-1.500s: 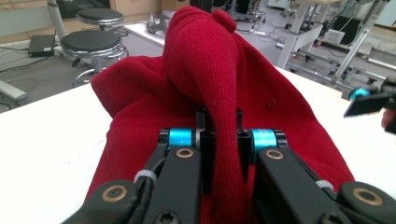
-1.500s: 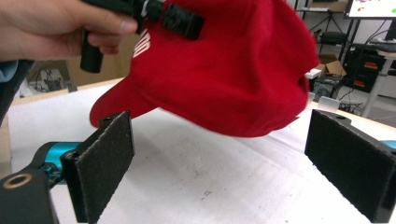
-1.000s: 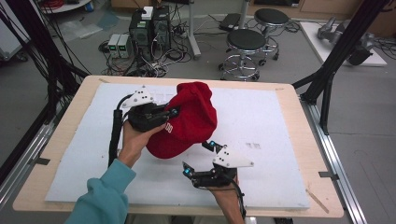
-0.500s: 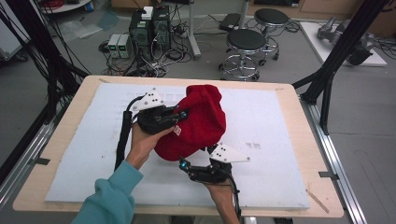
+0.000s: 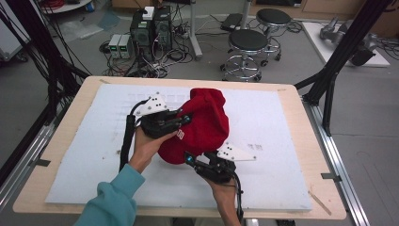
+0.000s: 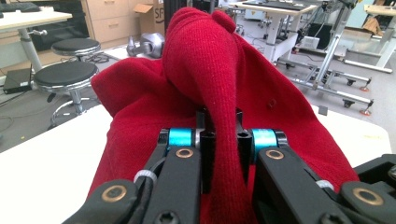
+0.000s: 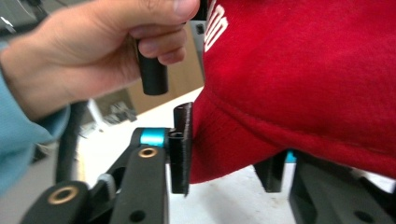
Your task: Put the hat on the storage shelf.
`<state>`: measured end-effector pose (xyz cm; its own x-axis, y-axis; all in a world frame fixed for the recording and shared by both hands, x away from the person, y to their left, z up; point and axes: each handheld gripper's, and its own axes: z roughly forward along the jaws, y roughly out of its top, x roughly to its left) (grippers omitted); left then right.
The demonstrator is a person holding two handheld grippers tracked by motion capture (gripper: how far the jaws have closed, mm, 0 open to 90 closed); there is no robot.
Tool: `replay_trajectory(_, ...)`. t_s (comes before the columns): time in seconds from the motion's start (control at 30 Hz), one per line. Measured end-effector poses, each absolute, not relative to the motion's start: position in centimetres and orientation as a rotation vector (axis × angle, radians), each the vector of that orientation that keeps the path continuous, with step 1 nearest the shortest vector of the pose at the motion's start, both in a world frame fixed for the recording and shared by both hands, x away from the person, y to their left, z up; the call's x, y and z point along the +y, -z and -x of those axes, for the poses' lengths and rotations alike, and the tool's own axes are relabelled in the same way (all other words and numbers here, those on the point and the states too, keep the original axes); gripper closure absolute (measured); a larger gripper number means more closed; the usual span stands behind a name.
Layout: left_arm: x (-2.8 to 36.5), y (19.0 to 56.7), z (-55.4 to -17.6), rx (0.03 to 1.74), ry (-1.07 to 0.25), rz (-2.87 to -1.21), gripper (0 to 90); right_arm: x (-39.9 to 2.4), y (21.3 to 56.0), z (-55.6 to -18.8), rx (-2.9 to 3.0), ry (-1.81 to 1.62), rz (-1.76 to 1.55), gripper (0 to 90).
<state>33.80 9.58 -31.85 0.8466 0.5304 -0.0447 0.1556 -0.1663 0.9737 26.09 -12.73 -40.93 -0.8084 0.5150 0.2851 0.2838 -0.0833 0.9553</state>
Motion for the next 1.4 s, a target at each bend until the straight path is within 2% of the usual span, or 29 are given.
replay_trajectory(0.3,9.6,32.1,-33.8,0.512,-0.35,-1.734,85.5,-13.3,40.9,-26.7,2.054,-2.12,-0.952,82.5)
replay_trajectory(0.6,9.8,32.2,-33.9,0.515,-0.344,-1.745,84.7,-13.3,40.6,-26.9,2.095,-2.116,-0.954,84.0)
replay_trajectory(0.73,9.9,32.1,-33.8,0.505,-0.354,-1.747,81.3,-13.2,40.5,-26.8,2.107,-2.084,-0.936,84.1)
replay_trajectory(0.77,9.9,32.1,-33.7,0.502,-0.365,-1.745,77.9,-13.2,40.4,-26.8,2.109,-2.07,-0.931,84.1)
replay_trajectory(0.8,9.9,32.1,-33.7,0.502,-0.365,-1.745,70.7,-13.1,40.4,-26.7,2.114,-2.058,-0.928,84.1)
replay_trajectory(0.87,9.9,32.1,-33.6,0.504,-0.386,-1.735,47.8,-13.1,40.5,-26.7,2.12,-2.038,-0.93,84.1)
replay_trajectory(0.9,10.0,32.1,-33.6,0.526,-0.398,-1.721,47.8,-13.0,40.5,-26.6,2.128,-2.019,-0.923,84.1)
replay_trajectory(0.97,10.1,32.1,-33.7,0.607,-0.433,-1.704,17.6,-12.9,40.5,-26.7,2.137,-1.993,-0.921,84.1)
replay_trajectory(1.0,10.5,32.1,-33.9,0.61,-0.416,-1.692,11.3,-12.9,40.5,-26.6,2.144,-1.99,-0.923,84.0)
replay_trajectory(1.4,14.2,33.1,-33.1,0.593,-0.457,-1.728,11.4,-13.1,39.9,-26.8,2.131,-1.9,-0.885,83.9)
